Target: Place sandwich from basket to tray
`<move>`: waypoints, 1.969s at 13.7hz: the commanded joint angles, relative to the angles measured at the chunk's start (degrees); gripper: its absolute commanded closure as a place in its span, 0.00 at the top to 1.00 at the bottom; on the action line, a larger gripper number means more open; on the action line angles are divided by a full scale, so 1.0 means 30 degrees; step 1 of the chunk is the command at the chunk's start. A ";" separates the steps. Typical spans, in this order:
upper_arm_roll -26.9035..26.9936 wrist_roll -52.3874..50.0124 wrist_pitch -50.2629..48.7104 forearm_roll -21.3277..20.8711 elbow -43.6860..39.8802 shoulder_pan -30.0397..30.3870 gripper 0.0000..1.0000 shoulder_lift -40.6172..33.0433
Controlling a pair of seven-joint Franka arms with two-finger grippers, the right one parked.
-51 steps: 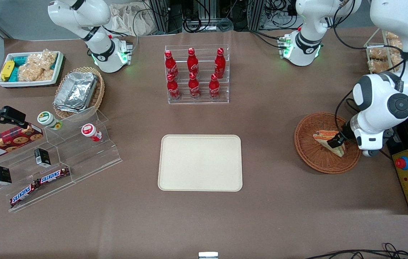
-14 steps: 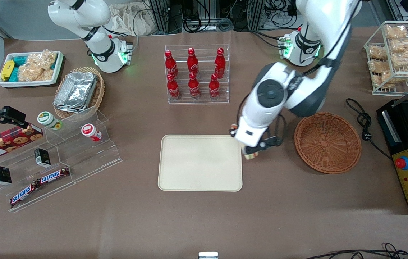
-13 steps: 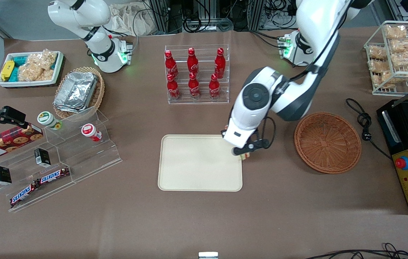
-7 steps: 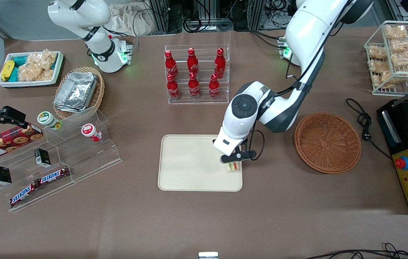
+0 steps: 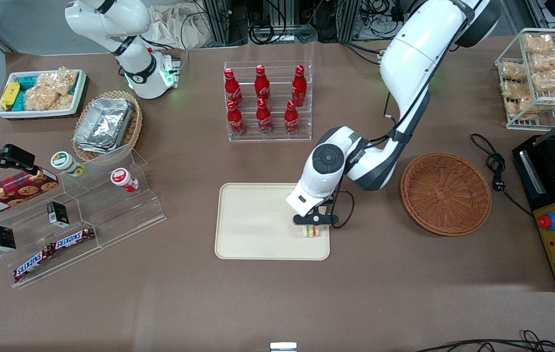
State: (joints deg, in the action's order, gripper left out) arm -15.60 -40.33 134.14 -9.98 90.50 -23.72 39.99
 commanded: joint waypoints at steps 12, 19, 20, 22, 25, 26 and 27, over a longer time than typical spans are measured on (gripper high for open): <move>0.0163 -0.0737 -0.0729 0.0044 0.1239 0.1017 0.99 -0.3564; 0.0133 0.2364 -0.9808 0.1888 -0.1338 0.4091 0.99 -0.7464; 0.0133 0.3123 -1.1038 0.2064 -0.1398 0.4678 0.99 -0.8136; 0.0046 0.4764 -1.3062 0.2765 -0.1282 0.6055 0.99 -0.9687; 0.0046 0.6959 -1.5731 0.3060 -0.1252 0.7636 1.00 -1.1477; 0.0074 0.7519 -1.6289 0.3410 -0.1252 0.8194 0.99 -1.2179; 0.0075 0.7728 -1.6759 0.3442 -0.1194 0.8605 0.99 -1.2708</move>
State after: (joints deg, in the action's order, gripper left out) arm -14.68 -19.80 86.44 -1.05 85.61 -0.85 5.88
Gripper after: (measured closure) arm 0.004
